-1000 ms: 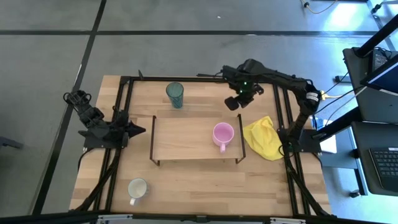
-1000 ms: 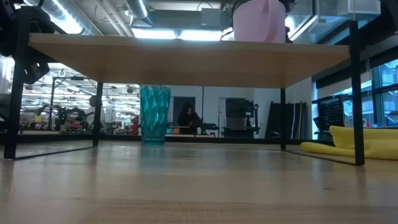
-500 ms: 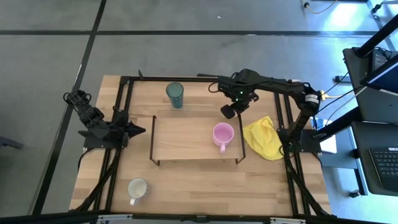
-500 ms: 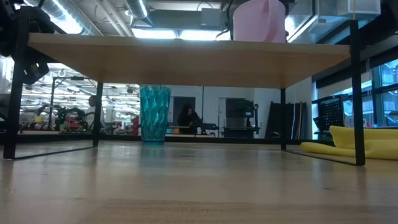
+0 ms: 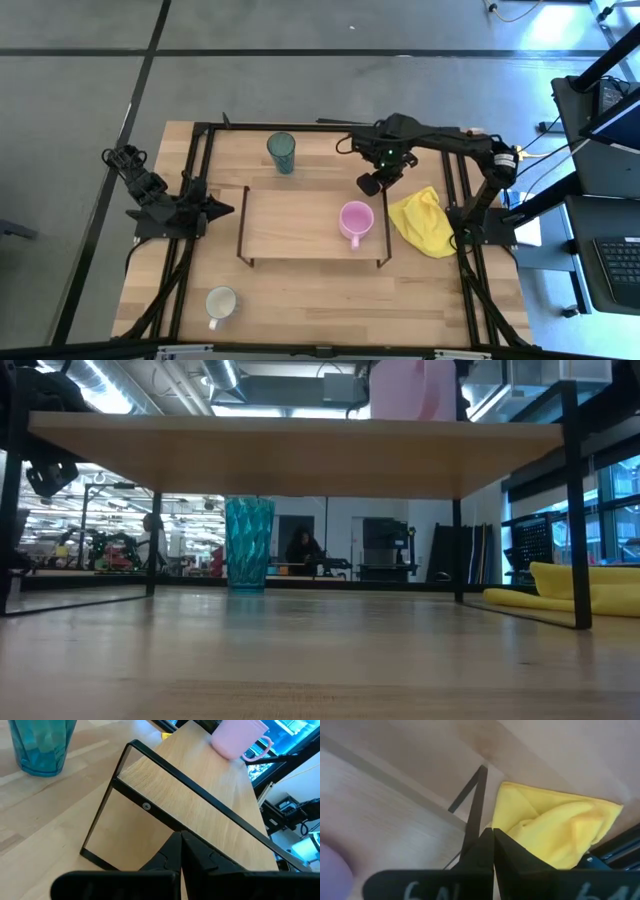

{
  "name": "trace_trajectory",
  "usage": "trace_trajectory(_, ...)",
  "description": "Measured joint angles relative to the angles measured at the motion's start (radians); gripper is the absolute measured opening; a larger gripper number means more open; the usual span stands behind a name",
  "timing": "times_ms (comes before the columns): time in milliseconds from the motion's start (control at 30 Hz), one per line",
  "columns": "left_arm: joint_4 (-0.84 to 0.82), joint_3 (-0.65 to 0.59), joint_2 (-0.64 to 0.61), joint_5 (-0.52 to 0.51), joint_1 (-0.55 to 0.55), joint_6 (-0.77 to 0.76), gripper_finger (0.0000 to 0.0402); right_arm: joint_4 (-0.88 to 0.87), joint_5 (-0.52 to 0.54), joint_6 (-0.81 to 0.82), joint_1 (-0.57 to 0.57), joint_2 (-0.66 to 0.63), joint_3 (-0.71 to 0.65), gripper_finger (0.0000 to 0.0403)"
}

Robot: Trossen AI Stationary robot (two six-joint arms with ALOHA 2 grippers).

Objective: Stack small to large cups/mugs on shelf
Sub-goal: Adjust the shelf, then put the blue cup on the shelf

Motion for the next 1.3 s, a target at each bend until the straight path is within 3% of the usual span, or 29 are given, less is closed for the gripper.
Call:
trace_trajectory(267, 0.000, 0.000, 0.000, 0.000, 0.000, -0.002, 0.0000, -0.023, -0.006, 0.017, 0.043, 0.000, 0.000, 0.0002)
trace_trajectory(567, -0.004, 0.003, 0.000, 0.000, 0.000, 0.001, 0.0000, 0.007, 0.189, -0.059, -0.002, -0.030, 0.000, 0.0025)
trace_trajectory(867, 0.053, 0.274, 0.027, -0.021, 0.000, 0.268, 0.0000, 0.250, 0.190, -0.112, -0.041, -0.146, 0.001, 0.0104)
trace_trajectory(1000, 0.001, 0.426, 0.127, 0.000, 0.000, 0.422, 0.0000, 0.522, 0.125, -0.287, -0.010, -0.212, 0.001, 0.0138)
trace_trajectory(1067, -0.089, 0.499, 0.228, 0.013, 0.000, 0.475, 0.0000, 0.645, 0.157, -0.349, 0.017, -0.233, 0.004, 0.0145)
trace_trajectory(1300, -0.419, 0.794, 0.591, 0.047, 0.013, 0.600, 0.0000, 0.684, 0.248, -0.429, 0.020, -0.239, 0.058, 0.0148)
